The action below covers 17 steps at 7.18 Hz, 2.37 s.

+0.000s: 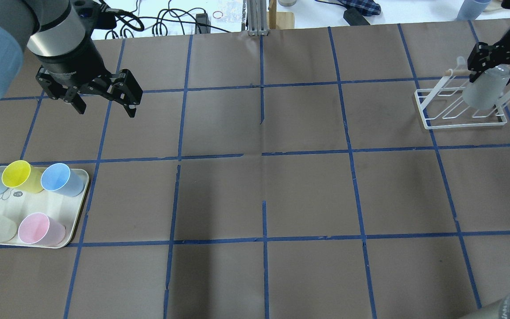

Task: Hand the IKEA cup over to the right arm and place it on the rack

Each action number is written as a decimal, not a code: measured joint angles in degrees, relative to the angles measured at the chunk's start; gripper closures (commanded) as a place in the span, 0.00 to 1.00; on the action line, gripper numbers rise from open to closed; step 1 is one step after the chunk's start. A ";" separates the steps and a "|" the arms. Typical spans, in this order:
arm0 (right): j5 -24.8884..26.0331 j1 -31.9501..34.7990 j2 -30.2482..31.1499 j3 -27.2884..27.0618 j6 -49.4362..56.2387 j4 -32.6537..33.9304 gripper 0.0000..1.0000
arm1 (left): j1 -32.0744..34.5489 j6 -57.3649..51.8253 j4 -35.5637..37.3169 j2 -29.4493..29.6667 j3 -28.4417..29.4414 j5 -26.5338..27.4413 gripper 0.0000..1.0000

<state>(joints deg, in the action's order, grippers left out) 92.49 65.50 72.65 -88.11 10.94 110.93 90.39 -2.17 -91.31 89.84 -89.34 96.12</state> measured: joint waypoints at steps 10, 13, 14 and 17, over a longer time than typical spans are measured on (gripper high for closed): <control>-5.02 6.60 6.90 1.78 -3.61 -7.14 0.00 | -2.30 -0.77 0.14 -0.60 0.55 -8.08 0.00; -4.83 20.45 9.14 4.77 -10.70 -13.55 0.00 | -2.28 -0.80 0.17 -0.55 0.55 -8.20 0.00; -4.79 24.64 9.42 5.53 -12.94 -14.98 0.00 | -2.27 -0.74 0.11 -0.55 0.65 -8.09 0.00; -5.26 30.34 10.69 6.31 -14.86 -18.52 0.00 | -2.27 -0.65 -0.08 -0.77 0.47 -7.92 0.00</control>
<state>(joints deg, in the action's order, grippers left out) 87.23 95.84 83.33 -81.81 -3.92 92.41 88.12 -2.82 -91.40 89.07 -88.86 88.20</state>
